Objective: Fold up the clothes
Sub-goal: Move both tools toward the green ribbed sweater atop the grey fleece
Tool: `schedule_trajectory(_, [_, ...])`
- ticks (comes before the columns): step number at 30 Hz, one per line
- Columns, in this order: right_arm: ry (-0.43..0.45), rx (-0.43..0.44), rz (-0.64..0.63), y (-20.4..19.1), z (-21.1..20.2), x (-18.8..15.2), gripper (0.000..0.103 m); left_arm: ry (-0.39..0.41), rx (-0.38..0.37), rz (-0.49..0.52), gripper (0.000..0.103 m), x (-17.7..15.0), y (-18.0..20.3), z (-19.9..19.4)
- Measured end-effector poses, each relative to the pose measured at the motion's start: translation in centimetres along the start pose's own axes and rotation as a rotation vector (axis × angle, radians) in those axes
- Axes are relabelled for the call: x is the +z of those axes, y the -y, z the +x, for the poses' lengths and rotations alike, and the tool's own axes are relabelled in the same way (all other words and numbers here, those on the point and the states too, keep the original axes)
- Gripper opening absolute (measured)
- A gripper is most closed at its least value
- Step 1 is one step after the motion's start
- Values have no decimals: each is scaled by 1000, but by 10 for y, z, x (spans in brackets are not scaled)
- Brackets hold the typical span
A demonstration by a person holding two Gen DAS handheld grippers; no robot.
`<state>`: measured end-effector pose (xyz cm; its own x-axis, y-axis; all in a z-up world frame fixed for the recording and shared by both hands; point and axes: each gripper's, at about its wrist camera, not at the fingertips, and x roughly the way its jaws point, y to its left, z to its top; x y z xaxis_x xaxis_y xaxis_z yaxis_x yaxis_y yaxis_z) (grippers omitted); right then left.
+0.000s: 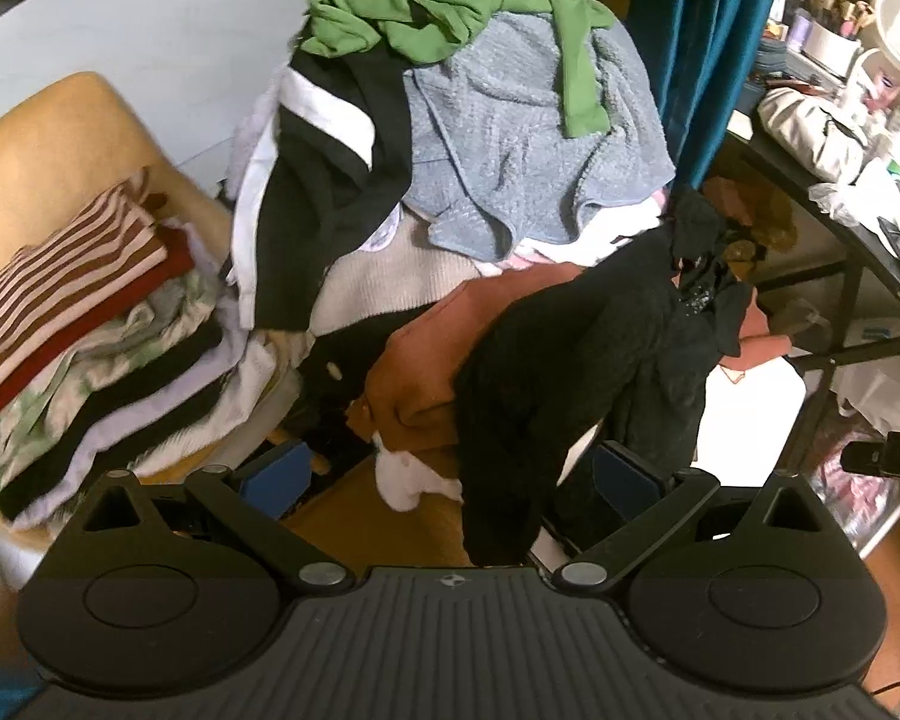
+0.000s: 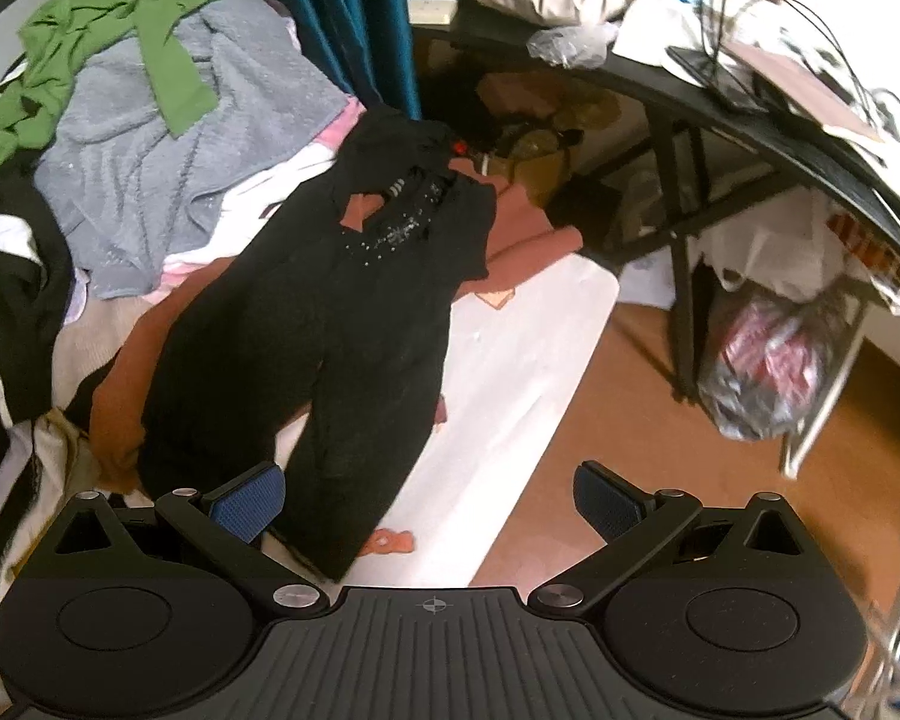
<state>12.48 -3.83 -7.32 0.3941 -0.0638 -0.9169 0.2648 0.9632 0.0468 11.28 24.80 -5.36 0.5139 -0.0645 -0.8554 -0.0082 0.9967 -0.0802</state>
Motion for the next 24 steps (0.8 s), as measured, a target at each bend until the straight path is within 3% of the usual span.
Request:
schedule_trajectory(9, [78, -99, 132, -73, -21, 9, 102, 22, -131, 72, 102, 66, -73, 23])
schedule_trajectory(13, [100, -140, 125, -99, -28, 7, 102, 1, -195, 64, 102, 85, -98, 35])
schedule_trajectory(18, [86, -175, 159, -107, -25, 2, 102, -15, -220, 69, 102, 93, -112, 48])
schedule_trajectory(24, [80, -169, 198, -100, -13, 12, 102, -32, -219, 88, 102, 103, -97, 57])
